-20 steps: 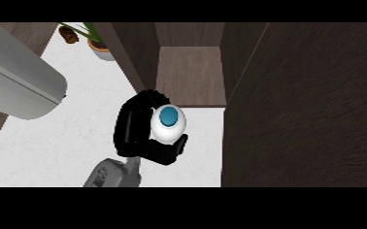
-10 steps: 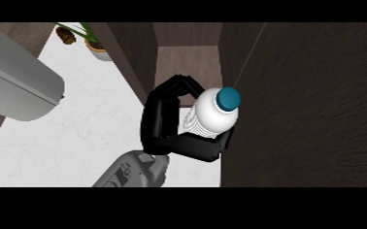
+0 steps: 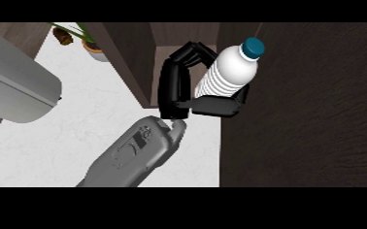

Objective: Pick up the bottled water, place it into the cabinet and close the cabinet

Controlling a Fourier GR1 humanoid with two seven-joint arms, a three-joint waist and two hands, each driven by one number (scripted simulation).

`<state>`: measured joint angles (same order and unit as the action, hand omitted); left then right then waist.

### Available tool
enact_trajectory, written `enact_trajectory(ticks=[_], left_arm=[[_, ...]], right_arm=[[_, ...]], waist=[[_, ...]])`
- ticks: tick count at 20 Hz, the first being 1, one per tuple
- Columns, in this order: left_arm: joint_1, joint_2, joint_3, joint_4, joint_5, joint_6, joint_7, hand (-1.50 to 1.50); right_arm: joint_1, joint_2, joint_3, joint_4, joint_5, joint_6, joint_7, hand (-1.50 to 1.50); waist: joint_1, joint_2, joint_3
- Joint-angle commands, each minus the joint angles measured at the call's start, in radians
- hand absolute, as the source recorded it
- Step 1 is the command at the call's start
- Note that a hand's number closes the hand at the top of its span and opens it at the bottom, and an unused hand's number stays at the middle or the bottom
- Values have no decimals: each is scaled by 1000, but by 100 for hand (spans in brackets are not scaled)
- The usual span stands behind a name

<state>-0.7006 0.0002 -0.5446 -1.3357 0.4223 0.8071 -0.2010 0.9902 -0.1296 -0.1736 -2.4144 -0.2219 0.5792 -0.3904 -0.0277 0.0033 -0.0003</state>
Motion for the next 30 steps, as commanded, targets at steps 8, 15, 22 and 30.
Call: enact_trajectory(ticks=[8, 15, 22, 30], left_arm=[[-108, 0, 23, 243, 24, -15, -49, 150], [-119, 0, 92, 425, 64, -82, -155, 150], [-223, 0, 240, 644, 146, -180, -283, 150], [-354, 0, 166, 870, 60, -109, -286, 150]], right_arm=[[61, -14, -70, -168, -197, 12, 102, -150], [-18, 16, -40, -92, -176, -6, 101, -150], [-2, 15, -30, -105, -155, 27, 100, -150], [-35, -6, -28, -91, -173, 29, 116, -150]], waist=[[5, 2, -1], [5, 6, -1], [-19, 12, -2], [-17, 14, -1]])
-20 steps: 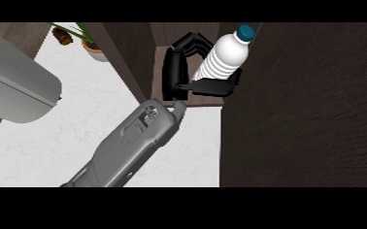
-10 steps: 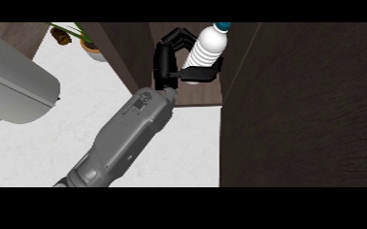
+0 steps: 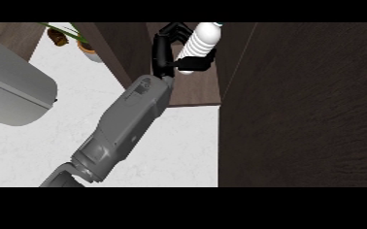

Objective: Pick up the bottled water, place it into the cabinet and close the cabinet

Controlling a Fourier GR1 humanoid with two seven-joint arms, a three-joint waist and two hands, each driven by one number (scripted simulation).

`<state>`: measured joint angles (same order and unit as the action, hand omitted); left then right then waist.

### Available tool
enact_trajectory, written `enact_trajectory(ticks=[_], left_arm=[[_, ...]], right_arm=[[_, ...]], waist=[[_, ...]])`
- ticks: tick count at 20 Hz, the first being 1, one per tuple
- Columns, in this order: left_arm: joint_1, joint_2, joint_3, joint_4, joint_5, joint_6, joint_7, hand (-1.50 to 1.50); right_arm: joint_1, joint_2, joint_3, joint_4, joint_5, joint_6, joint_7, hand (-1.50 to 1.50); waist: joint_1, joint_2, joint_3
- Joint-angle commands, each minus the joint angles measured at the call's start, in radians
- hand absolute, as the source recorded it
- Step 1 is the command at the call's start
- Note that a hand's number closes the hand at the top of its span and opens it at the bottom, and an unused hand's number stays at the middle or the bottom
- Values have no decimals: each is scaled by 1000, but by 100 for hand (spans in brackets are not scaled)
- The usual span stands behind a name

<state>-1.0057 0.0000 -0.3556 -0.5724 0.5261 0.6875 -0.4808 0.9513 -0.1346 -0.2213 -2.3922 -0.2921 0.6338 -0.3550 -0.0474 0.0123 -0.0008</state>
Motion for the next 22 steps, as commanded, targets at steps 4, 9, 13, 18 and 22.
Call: enact_trajectory(ticks=[4, 9, 13, 18, 22], left_arm=[[-143, 12, 29, 224, -49, -50, 5, -150], [-192, 24, 48, 306, -54, -53, 9, -150], [-183, 0, 71, 299, -27, -69, -40, -150], [-171, 0, 112, 262, -19, -130, -107, -150], [-193, 4, 162, 220, 32, -249, -131, -150]], right_arm=[[-21, -7, -16, -67, -97, -12, 50, -150], [-12, 14, -2, -60, -74, 8, 25, -150], [-21, -27, -40, -101, -139, -19, 89, -150], [-12, 15, -19, -91, -91, -11, 57, -150], [-18, 22, -7, -50, -58, 14, 25, -150]], waist=[[-5, 4, 0], [-13, 3, 0], [-12, 6, -1], [9, -7, 0], [0, -5, 0]])
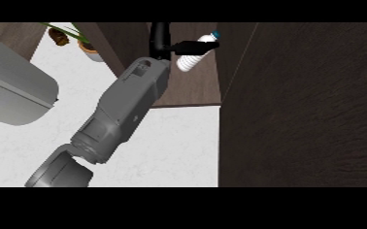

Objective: Pick up the bottled water, place it into the cabinet and close the cabinet

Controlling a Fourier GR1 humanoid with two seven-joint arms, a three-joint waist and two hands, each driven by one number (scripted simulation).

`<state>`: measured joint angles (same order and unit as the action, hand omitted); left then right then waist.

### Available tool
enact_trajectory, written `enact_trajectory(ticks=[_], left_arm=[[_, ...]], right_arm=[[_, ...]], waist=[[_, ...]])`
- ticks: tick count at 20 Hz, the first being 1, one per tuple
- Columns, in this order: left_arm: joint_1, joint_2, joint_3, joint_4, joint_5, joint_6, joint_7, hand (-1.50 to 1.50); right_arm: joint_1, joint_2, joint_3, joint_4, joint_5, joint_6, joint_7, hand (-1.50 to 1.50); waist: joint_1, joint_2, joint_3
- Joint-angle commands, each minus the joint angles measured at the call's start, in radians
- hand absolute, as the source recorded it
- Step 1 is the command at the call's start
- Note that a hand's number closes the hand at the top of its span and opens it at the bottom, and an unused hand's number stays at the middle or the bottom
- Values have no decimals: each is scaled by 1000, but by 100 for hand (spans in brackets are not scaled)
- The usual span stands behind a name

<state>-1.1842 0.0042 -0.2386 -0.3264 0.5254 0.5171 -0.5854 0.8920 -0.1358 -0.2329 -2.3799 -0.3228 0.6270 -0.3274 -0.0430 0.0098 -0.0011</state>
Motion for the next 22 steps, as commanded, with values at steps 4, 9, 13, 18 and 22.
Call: enact_trajectory(ticks=[4, 9, 13, 18, 22], left_arm=[[94, -4, -21, -116, 45, -142, -37, -150], [141, -4, -92, -262, 80, -87, 46, -150], [233, -4, -152, -432, 74, -78, 115, -150], [427, 2, -226, -656, 48, -45, 130, -150], [542, 9, -288, -817, 36, -15, 153, -150]], right_arm=[[14, -7, -1, -133, -99, -34, 97, -150], [26, 10, 35, -150, -80, -37, 124, -150], [2, -6, 8, -118, -97, -27, 108, -150], [11, 19, 61, -169, -62, -75, 158, -150], [21, 16, 47, -165, -31, -47, 119, -150]], waist=[[23, -9, 0], [27, -15, 0], [48, -18, 0], [67, -22, 0], [50, -18, 0]])
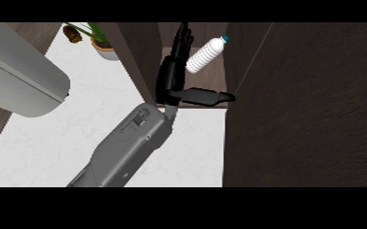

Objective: Pick up the bottled water, place it into the cabinet and close the cabinet

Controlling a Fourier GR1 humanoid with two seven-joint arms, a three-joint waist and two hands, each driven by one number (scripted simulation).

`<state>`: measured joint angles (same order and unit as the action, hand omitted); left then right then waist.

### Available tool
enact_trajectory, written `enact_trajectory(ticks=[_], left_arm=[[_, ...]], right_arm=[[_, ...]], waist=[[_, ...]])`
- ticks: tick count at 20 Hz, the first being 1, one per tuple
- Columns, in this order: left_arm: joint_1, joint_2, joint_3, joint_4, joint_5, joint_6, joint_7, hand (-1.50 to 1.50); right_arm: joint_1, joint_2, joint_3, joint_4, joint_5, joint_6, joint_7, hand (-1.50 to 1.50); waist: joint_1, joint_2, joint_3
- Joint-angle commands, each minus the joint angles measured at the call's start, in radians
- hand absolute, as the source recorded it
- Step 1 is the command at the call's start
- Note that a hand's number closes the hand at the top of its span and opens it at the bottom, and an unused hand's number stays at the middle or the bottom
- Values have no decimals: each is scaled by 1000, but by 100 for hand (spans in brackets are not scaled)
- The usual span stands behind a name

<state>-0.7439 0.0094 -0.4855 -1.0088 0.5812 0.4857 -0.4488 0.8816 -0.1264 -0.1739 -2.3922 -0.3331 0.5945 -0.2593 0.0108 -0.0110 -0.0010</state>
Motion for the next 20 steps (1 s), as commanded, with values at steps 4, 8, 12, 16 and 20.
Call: enact_trajectory(ticks=[4, 8, 12, 16, 20], left_arm=[[307, 79, -117, -341, -33, 13, 42, -150], [404, 147, -147, -513, -59, 53, 94, -150], [484, 183, -147, -583, -48, 13, 50, -150], [637, 241, -186, -695, -70, 28, 35, -150], [726, 311, -178, -821, -58, 14, 45, -150]], right_arm=[[18, 12, -7, -131, -33, -28, 42, -150], [-18, -10, 68, -146, 6, -24, 104, -150], [24, -114, 135, -216, 8, 54, 175, 150], [16, -124, 183, -179, 82, 128, 114, 150], [27, -135, 303, -222, 106, 103, 208, 150]], waist=[[7, 1, 0], [6, 4, 0], [8, 6, -2], [-3, 2, -1], [6, 4, -2]])
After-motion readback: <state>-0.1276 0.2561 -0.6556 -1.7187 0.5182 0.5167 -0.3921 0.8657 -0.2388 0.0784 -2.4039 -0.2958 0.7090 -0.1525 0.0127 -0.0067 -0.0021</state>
